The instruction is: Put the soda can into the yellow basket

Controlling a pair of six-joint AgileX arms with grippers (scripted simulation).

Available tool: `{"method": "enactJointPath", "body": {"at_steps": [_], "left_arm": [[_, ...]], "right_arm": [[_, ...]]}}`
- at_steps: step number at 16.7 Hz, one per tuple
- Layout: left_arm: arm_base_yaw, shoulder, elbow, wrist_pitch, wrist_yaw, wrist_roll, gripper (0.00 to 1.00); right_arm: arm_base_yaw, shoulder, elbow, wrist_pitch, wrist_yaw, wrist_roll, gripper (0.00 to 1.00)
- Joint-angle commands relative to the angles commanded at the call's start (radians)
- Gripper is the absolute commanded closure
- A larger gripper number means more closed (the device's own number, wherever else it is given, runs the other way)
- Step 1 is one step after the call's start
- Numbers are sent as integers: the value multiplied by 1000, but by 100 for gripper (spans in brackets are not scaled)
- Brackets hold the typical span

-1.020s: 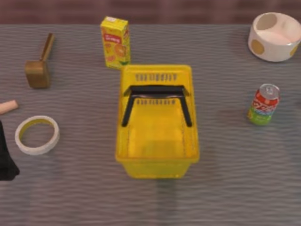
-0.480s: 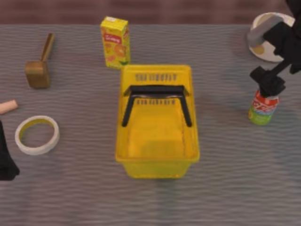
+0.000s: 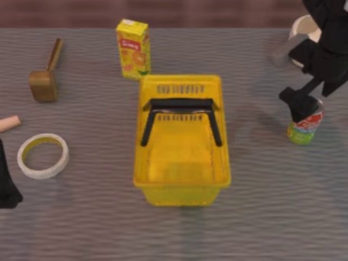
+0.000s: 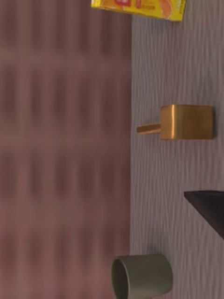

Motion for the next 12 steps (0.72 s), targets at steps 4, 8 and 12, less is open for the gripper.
{"method": "enactJointPath", "body": {"at_steps": [4, 8, 12], "left_arm": [[0, 0, 0, 0, 0, 0, 0], [0, 0, 0, 0, 0, 0, 0], [0, 0, 0, 0, 0, 0, 0]], "right_arm": [[-3, 3, -16, 19, 0, -1, 0], [0, 31, -93, 126, 0, 1, 0], [1, 45, -127, 172, 0, 2, 0]]}}
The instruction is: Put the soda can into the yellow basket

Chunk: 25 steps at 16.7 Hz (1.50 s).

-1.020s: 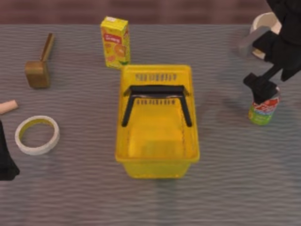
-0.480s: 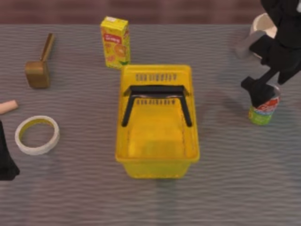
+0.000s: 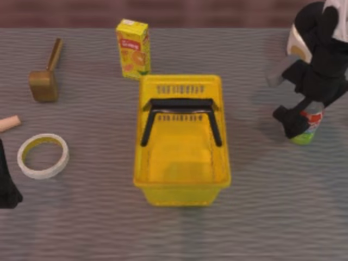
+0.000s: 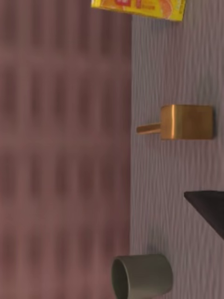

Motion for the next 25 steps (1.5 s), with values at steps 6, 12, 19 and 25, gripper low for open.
{"method": "enactJointPath", "body": {"at_steps": [6, 12, 19, 25], "left_arm": [[0, 0, 0, 0, 0, 0, 0], [0, 0, 0, 0, 0, 0, 0], [0, 0, 0, 0, 0, 0, 0], [0, 0, 0, 0, 0, 0, 0]], "right_arm": [[0, 0, 0, 0, 0, 0, 30], [0, 0, 0, 0, 0, 0, 75], [0, 0, 0, 0, 0, 0, 100], [-3, -2, 0, 0, 0, 1, 100]]}}
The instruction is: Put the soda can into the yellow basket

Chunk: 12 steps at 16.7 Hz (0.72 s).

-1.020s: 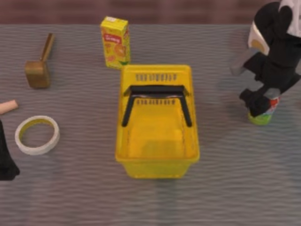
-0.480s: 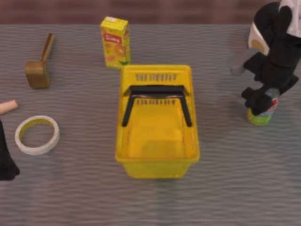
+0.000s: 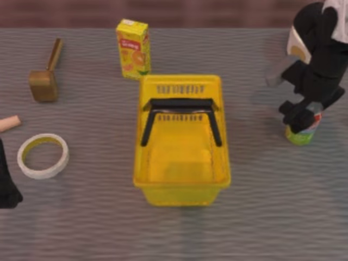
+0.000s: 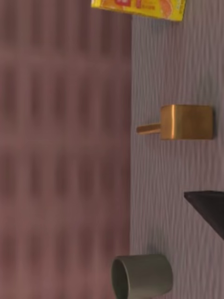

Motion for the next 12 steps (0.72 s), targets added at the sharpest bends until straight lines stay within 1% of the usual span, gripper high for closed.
{"method": "enactJointPath", "body": {"at_steps": [1, 2, 3, 5, 6, 8, 10, 12], "left_arm": [[0, 0, 0, 0, 0, 0, 0], [0, 0, 0, 0, 0, 0, 0], [0, 0, 0, 0, 0, 0, 0], [0, 0, 0, 0, 0, 0, 0], [0, 0, 0, 0, 0, 0, 0], [0, 0, 0, 0, 0, 0, 0], [0, 0, 0, 0, 0, 0, 0], [0, 0, 0, 0, 0, 0, 0]], "right_arm": [[2, 0, -1, 10, -7, 2, 100], [6, 1, -5, 31, -22, 6, 100], [11, 1, -10, 63, -43, 14, 100], [21, 1, -26, 158, -104, 41, 100], [27, 0, -37, 221, -143, 60, 100], [38, -3, -65, 373, -234, 107, 100], [49, -6, -100, 552, -340, 164, 100], [61, -11, -141, 748, -455, 229, 100]]}}
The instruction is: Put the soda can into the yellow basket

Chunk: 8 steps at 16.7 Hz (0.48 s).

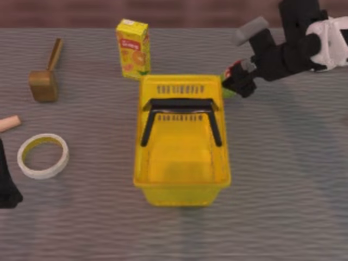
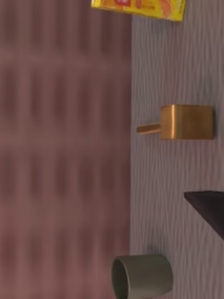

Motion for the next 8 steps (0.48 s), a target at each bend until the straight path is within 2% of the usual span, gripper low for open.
{"method": "enactJointPath", "body": {"at_steps": [5, 8], "left_arm": [[0, 0, 0, 0, 0, 0, 0], [0, 0, 0, 0, 0, 0, 0]], "right_arm": [[30, -27, -113, 509, -300, 170, 100], [47, -53, -174, 780, -461, 257, 100]]}}
